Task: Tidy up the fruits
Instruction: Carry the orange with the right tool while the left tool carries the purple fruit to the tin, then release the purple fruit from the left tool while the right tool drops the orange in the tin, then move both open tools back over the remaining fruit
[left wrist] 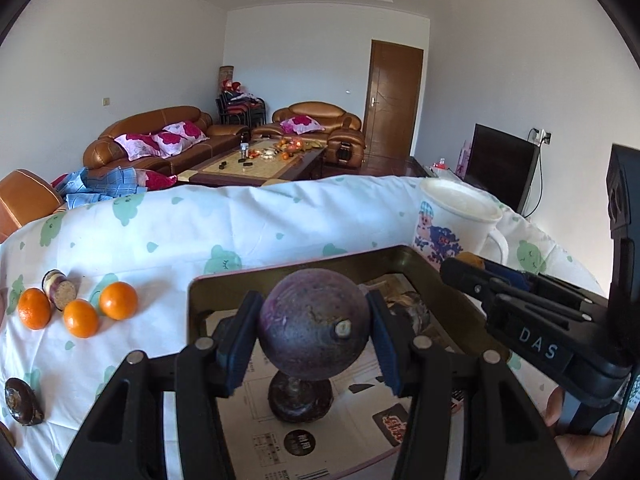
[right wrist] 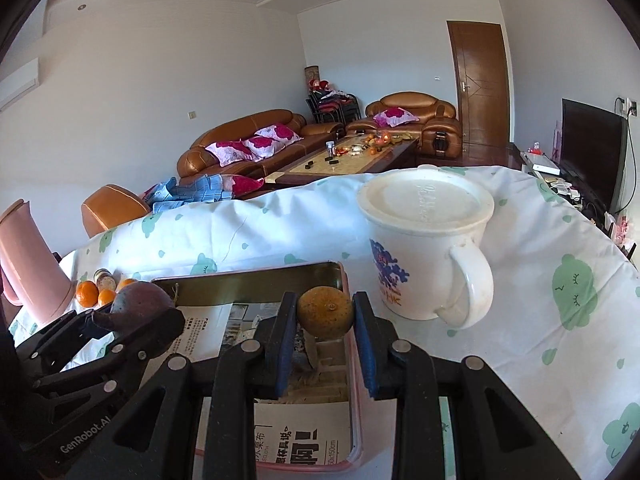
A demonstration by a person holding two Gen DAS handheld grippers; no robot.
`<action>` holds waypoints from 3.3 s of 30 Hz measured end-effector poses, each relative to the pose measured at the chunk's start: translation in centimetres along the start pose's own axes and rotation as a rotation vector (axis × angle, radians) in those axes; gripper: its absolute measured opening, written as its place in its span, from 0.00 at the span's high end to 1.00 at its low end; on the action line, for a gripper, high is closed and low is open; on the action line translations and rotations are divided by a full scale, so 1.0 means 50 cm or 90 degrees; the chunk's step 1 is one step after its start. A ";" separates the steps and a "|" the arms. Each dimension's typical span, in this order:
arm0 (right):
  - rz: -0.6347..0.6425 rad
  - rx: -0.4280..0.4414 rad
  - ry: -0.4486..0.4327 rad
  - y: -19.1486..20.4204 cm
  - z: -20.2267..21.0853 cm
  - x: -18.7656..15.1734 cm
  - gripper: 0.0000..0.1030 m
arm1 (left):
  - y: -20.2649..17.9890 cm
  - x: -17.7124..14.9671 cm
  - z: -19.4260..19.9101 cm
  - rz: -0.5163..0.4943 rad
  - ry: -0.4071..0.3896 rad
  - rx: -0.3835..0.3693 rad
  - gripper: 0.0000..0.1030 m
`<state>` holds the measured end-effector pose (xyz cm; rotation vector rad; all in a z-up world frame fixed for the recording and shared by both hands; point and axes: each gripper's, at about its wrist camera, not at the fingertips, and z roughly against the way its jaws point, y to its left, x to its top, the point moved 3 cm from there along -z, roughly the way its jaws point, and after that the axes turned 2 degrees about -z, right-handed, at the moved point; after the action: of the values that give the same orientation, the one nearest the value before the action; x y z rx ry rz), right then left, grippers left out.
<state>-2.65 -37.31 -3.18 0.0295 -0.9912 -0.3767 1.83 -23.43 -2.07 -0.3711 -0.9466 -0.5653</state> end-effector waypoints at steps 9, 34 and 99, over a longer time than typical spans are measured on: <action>0.031 -0.009 0.027 0.031 0.015 -0.032 0.71 | -0.010 -0.013 -0.016 -0.024 0.029 0.005 0.47; -0.014 0.027 0.015 0.008 0.039 -0.042 0.59 | 0.008 -0.015 -0.009 -0.022 0.032 0.038 0.22; -0.015 -0.007 -0.178 0.194 0.120 -0.063 0.11 | 0.254 -0.092 0.212 0.079 -0.103 0.250 0.00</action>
<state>-6.24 -26.37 -0.52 -0.0219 -1.2658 -0.4156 0.45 -6.35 -0.89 -0.1208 -1.1551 -0.2293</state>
